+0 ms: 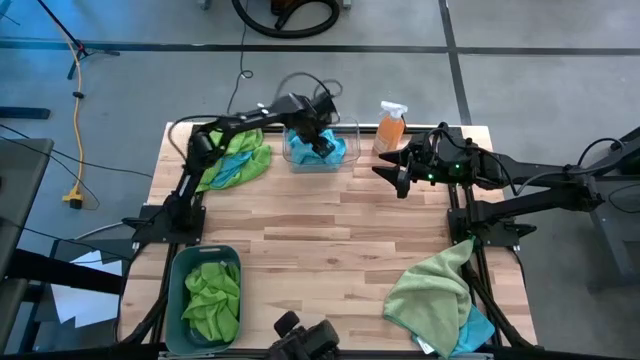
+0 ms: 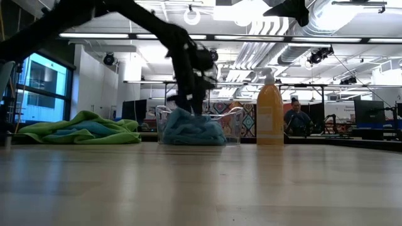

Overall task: Sort microfiber towel by color & place in baskets
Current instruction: Put the blue microfiber towel into the transparent bin, then put the light green microfiber towel into the blue bin

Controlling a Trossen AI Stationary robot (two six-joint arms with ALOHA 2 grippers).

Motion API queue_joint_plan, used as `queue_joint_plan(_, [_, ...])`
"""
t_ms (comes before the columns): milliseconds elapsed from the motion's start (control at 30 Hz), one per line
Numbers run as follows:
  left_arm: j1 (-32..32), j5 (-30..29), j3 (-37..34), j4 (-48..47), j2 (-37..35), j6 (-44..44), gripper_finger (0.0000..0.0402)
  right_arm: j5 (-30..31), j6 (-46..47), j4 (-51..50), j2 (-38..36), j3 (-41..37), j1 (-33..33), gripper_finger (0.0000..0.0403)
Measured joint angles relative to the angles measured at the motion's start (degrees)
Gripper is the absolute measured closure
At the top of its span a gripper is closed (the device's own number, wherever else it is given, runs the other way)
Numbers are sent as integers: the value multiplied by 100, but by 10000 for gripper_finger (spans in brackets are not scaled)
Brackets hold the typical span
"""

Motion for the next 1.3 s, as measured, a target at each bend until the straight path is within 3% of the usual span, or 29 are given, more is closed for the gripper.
queue_joint_plan(333, [247, -34, 13, 361, -1684, 50, 223, 4, -105, 229, 0, 0, -15, 144])
queue_joint_plan(533, [146, 445, -161, 531, -2700, -33, 223, 4, -182, 703, 0, 0, -265, 144])
queue_joint_plan(633, [-40, 557, -854, 1216, -3383, -247, 223, -102, -275, 709, 0, 0, -416, 144])
queue_joint_plan(733, [-309, 556, -2043, 2322, -4190, -523, 223, -464, -260, 678, 18, 0, -536, 144])
queue_joint_plan(900, [-924, 551, -4354, 4426, -5507, -1109, 223, -1531, -248, 435, 74, 11, -562, 144])
queue_joint_plan(1033, [-1430, 536, -5768, 5863, -6300, -1623, 223, -2606, 7, -514, 76, 9, -557, 144])
queue_joint_plan(1133, [-1686, 233, -6328, 6518, -6714, -1856, 222, -3157, 231, -1580, 76, 9, -409, 144])
queue_joint_plan(1300, [-1821, -183, -6463, 6638, -7102, -1717, 223, -3194, 617, -3181, 76, 4, 435, 144])
